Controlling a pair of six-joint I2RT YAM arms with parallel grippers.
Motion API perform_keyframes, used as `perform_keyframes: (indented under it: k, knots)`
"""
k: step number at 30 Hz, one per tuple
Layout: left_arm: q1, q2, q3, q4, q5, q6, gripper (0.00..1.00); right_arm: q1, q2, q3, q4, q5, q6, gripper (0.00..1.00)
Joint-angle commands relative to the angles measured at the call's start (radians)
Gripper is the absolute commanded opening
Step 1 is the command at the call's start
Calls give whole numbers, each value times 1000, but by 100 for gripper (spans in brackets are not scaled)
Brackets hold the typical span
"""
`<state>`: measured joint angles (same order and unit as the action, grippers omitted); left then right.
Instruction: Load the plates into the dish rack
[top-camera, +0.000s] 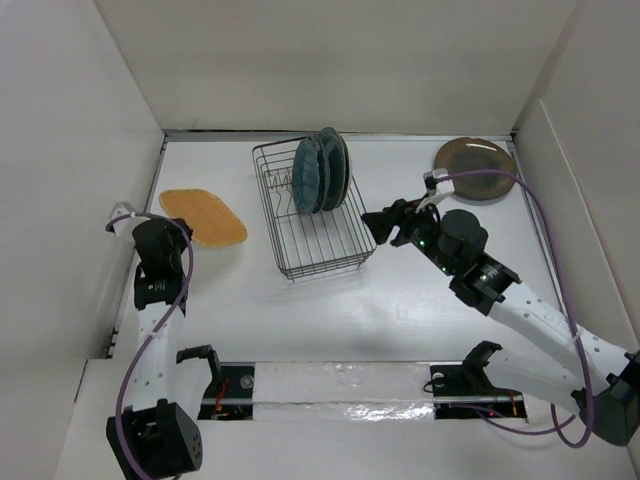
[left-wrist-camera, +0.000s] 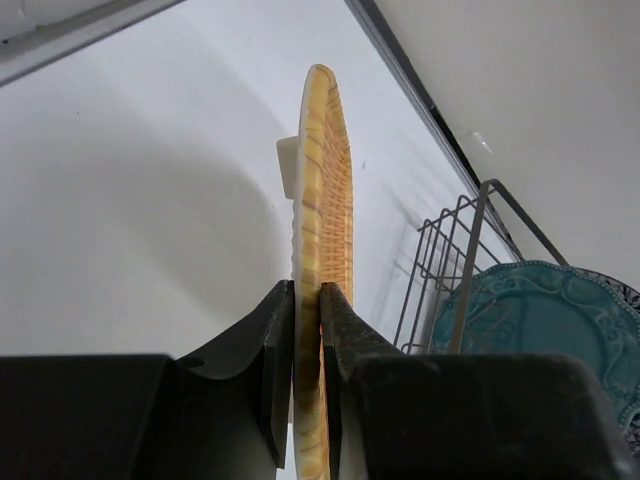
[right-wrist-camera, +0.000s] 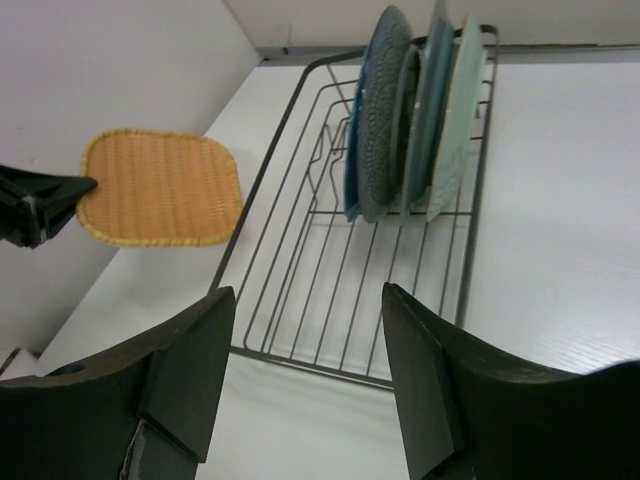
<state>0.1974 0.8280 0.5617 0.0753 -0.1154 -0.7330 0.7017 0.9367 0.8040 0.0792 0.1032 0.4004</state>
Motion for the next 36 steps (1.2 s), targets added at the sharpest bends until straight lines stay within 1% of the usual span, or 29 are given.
perform_keyframes:
  k: [1,2,3,5,6,8,9,12,13,14,16,17,21,23,24,25,29,31,32,33,35,36]
  knots:
    - [-28,-78,118,72,-6,33,0,9,34,29,90,-114,26,69]
    - [-41,-90,133,72,-4,40,0,9,63,46,84,-144,29,71]
    - [-41,-113,161,73,5,44,0,9,79,85,74,-186,32,76]
    - [-64,-124,193,57,46,44,0,33,106,122,70,-214,46,81]
    - [-78,-133,226,49,51,46,0,33,128,148,79,-232,52,88]
    - [-119,-142,256,38,56,55,0,45,151,165,96,-238,78,92]
    - [-119,-151,276,41,71,55,0,57,174,173,109,-241,86,94]
    - [-162,-152,303,53,163,38,0,76,217,193,167,-266,123,96]
    - [-171,-152,306,60,187,31,0,76,252,196,188,-275,142,96]
    - [-180,-150,311,64,247,18,0,76,270,207,207,-283,152,96]
    - [-214,-150,316,72,296,-19,0,76,331,221,276,-315,166,97]
    - [-226,-151,316,90,340,-34,0,76,356,250,292,-321,167,97]
    - [-283,-153,322,124,424,-86,0,76,448,302,315,-306,169,98]
    - [-315,-155,319,167,483,-132,0,76,479,282,359,-304,186,98]
    - [-326,-158,320,179,500,-147,0,76,485,240,431,-309,201,98]
    - [-335,-158,323,190,513,-167,0,76,493,218,468,-315,219,98]
    - [-383,-152,334,213,565,-183,0,87,521,150,602,-339,271,97]
    - [-383,-148,330,215,572,-187,0,108,511,135,652,-335,265,89]
    - [-394,-150,322,225,577,-192,0,108,507,132,662,-330,261,81]
    - [-394,-153,304,230,580,-197,0,119,502,129,680,-323,259,61]
    - [-394,-158,287,209,560,-189,0,128,475,104,708,-304,258,43]
    - [-403,-165,267,195,545,-174,0,128,467,100,718,-297,258,18]
